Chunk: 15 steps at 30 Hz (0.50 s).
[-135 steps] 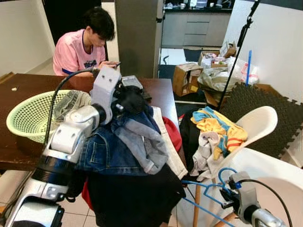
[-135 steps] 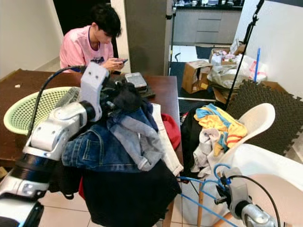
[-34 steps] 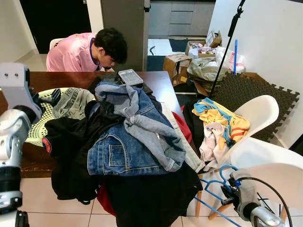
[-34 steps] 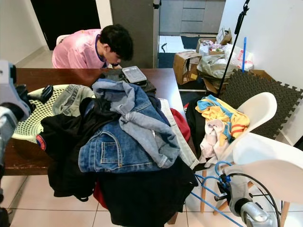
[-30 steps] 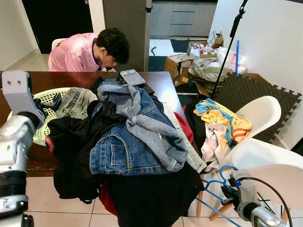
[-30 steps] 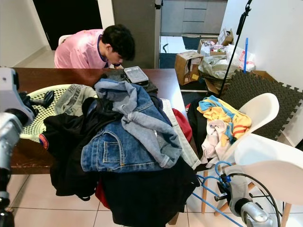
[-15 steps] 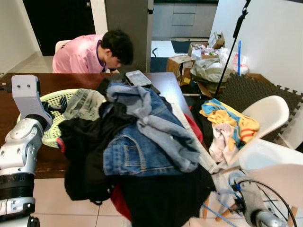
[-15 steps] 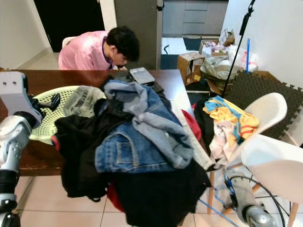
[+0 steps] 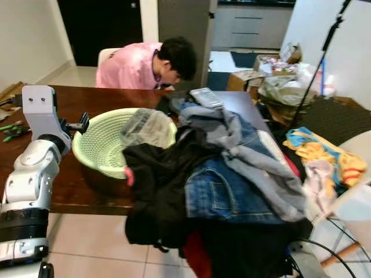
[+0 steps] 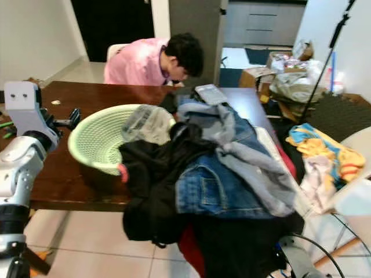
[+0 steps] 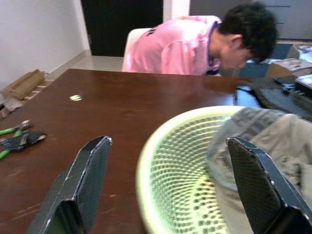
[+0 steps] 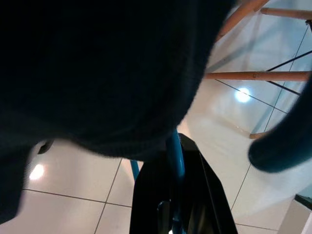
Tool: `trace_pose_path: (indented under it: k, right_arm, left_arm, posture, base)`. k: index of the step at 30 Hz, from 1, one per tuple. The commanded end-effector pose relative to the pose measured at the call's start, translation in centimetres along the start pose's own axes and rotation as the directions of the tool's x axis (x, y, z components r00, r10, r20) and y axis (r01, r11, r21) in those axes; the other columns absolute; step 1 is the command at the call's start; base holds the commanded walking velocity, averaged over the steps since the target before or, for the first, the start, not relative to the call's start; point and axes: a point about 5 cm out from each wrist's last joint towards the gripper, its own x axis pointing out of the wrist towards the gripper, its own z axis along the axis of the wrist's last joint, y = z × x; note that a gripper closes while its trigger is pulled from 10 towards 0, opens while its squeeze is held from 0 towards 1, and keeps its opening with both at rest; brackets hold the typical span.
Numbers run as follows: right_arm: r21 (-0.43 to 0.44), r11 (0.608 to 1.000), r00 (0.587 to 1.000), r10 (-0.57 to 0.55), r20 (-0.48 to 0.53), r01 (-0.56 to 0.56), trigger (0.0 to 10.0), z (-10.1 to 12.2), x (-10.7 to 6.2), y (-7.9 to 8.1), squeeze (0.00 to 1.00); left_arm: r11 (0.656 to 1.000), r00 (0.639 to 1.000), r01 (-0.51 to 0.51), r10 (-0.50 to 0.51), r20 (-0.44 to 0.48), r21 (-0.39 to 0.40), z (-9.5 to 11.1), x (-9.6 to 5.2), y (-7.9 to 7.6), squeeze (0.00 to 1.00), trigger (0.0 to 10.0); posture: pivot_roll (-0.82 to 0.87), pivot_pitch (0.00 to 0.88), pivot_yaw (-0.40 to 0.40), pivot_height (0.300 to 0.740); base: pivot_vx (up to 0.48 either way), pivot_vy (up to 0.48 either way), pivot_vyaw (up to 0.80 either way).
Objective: Hang hanger
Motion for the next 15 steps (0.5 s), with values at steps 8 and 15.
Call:
trace_pose_path:
  k: [8,15]
  right_arm:
    - [0.006,1.000,1.000,-0.005,0.010,0.005,10.0,0.42,-0.01,-0.23,0.00]
    - [0.017,1.000,1.000,-0.002,0.027,0.002,10.0,0.59,-0.03,-0.28,0.00]
  left_arm:
    - [0.998,0.998,0.058,-0.058,0.005,0.007,0.18,-0.12,-1.21,0.00,10.0]
    - [0.998,0.998,0.060,-0.060,-0.001,0.014,-0.08,-0.21,-1.77,0.00,10.0]
  posture:
    - [0.24,0.000,-0.009,0.740]
    - [0.24,0.000,-0.009,0.740]
  base:
    - [0.000,-0.120,0.00]
    - [0.000,-0.469,0.00]
